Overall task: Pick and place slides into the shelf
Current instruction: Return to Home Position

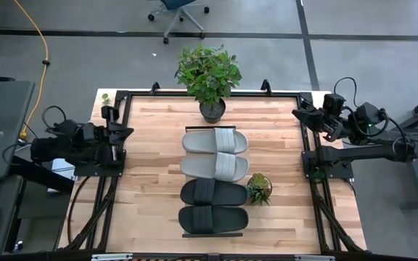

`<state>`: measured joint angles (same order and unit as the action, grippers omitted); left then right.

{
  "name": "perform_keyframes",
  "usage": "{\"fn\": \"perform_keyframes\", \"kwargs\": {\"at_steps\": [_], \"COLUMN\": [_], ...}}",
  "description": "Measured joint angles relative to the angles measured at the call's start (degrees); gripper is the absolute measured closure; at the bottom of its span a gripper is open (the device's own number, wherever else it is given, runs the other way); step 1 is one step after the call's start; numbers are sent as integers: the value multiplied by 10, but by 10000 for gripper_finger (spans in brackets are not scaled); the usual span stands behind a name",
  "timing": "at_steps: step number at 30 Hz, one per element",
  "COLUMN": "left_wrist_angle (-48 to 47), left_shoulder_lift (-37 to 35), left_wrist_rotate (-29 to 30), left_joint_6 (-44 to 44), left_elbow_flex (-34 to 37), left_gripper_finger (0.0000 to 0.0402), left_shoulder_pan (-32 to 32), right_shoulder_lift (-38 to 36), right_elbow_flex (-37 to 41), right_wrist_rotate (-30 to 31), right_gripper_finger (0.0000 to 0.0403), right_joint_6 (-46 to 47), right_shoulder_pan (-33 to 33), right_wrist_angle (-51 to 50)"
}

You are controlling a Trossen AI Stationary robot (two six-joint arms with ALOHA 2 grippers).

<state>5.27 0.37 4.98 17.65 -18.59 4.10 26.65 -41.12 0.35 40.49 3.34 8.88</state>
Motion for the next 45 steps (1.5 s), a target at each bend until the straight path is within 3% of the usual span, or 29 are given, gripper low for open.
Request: {"fn": "perform_keyframes", "kwargs": {"at_steps": [7,22,29,36,40,45], "left_wrist_angle": [151,253,212,57,-10,-43], "left_shoulder_lift": [-1,0,0,0,0,2], "left_wrist_rotate": [-16,-27,-30,-27,-24,-33], "left_joint_6": [0,-44,-43,-43,-63,-68], "left_elbow_flex": [80,179,181,181,181,181], "left_gripper_finger": [401,401,401,401,401,401], "left_shoulder_pan": [0,0,0,0,0,0], "right_shoulder_lift": [6,45,45,45,45,41], "right_elbow_flex": [0,1,1,1,1,1], "right_wrist_rotate": [21,35,40,19,-19,-66], "right_gripper_finger": [403,403,403,403,403,403], "right_joint_6": [0,5,-13,-36,-83,-196], "right_shoulder_pan": [-14,-37,-46,-61,-80,-104], "right_wrist_angle": [0,36,85,175,245,256]}}
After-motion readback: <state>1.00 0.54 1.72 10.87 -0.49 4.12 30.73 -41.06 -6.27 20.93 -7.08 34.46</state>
